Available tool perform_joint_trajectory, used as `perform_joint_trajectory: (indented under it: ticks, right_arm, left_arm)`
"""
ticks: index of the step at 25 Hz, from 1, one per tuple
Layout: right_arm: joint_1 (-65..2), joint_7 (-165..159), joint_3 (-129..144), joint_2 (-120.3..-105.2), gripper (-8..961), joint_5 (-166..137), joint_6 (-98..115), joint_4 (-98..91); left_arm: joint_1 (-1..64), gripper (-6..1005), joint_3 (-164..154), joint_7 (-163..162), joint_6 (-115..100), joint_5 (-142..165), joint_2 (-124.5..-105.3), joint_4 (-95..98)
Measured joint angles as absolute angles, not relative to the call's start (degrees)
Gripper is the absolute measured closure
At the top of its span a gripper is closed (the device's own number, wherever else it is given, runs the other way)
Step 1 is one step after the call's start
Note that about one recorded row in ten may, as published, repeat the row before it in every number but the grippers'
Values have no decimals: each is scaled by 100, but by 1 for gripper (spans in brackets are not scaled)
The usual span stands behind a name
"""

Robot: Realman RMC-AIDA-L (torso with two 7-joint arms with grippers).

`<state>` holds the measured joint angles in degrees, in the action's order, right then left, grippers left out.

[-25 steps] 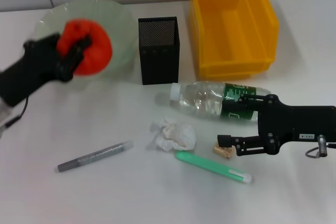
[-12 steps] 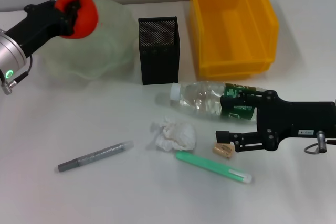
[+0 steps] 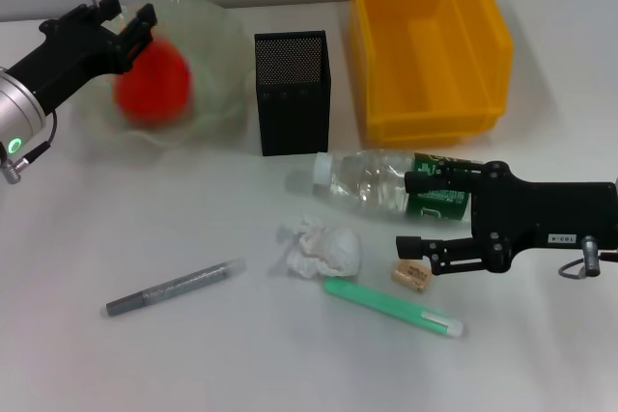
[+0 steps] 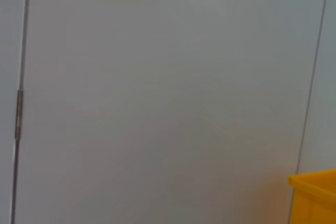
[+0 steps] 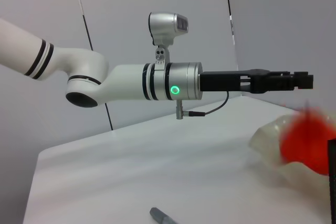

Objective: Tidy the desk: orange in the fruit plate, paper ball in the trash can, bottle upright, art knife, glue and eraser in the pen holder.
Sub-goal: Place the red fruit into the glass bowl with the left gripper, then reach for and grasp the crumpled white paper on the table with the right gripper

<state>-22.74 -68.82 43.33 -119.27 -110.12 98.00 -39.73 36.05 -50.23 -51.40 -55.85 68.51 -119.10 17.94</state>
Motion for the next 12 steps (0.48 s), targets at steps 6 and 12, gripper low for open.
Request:
perform_joint_trajectory:
  ticks: [6, 12]
  right_arm:
    - [-2275, -7203, 4310, -11908, 114, -11013, 9800, -4096]
    - [-2225, -8258, 4342, -11902, 114, -11073, 10024, -4981]
  left_arm:
    - [3443, 538, -5186, -5244, -5889, 6885, -11883, 1879]
    - [2643, 338, -5508, -5331, -7132, 6933, -11840, 2323]
